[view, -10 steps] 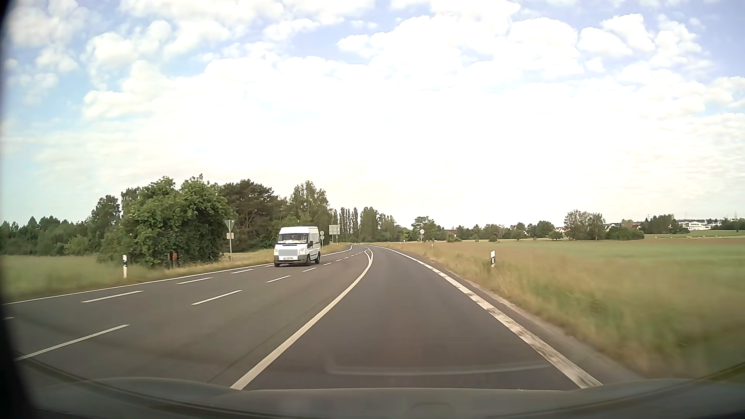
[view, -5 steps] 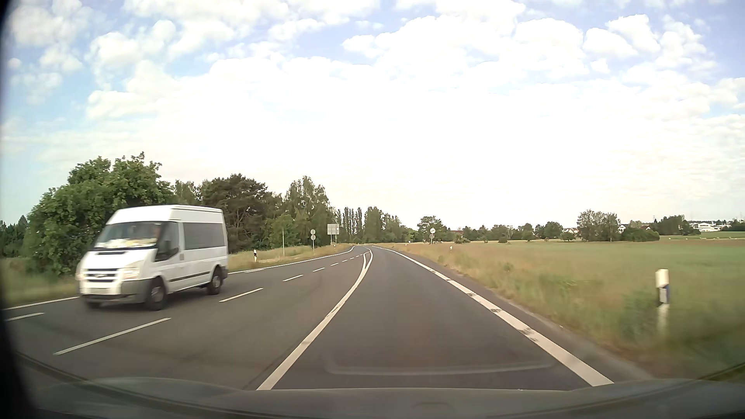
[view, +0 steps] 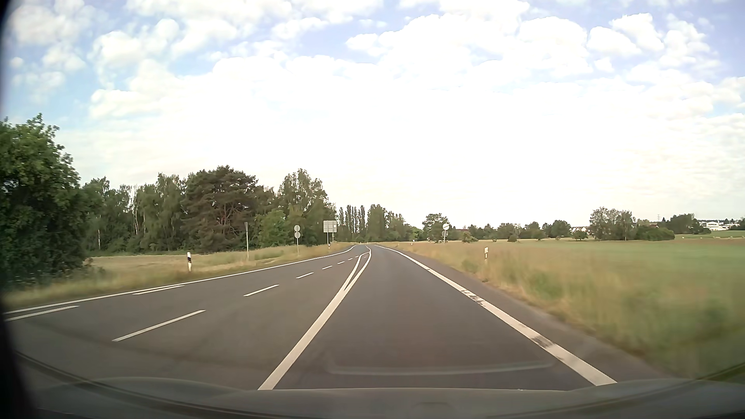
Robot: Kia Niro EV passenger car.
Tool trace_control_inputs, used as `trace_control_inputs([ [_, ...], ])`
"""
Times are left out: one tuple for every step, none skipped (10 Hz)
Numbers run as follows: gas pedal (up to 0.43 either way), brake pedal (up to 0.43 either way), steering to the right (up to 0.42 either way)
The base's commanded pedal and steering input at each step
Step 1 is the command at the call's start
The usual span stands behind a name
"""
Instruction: Follow the waypoints while adhering to traffic rules and regulations
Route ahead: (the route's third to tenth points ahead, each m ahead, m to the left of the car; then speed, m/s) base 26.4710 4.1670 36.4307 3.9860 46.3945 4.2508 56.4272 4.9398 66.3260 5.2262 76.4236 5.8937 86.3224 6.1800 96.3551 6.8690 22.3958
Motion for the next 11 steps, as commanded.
trace_control_inputs([
  [0.197,0.03,-0.005],
  [0.22,0.03,-0.006],
  [0.24,0.03,-0.006],
  [0.26,0.03,-0.006],
  [0.26,0.03,-0.006],
  [0.26,0.03,-0.006],
  [0.26,0.03,-0.006],
  [0.26,0.03,-0.006],
  [0.26,0.03,-0.006],
  [0.26,0.03,-0.006],
  [0.26,0.03,-0.006],
])
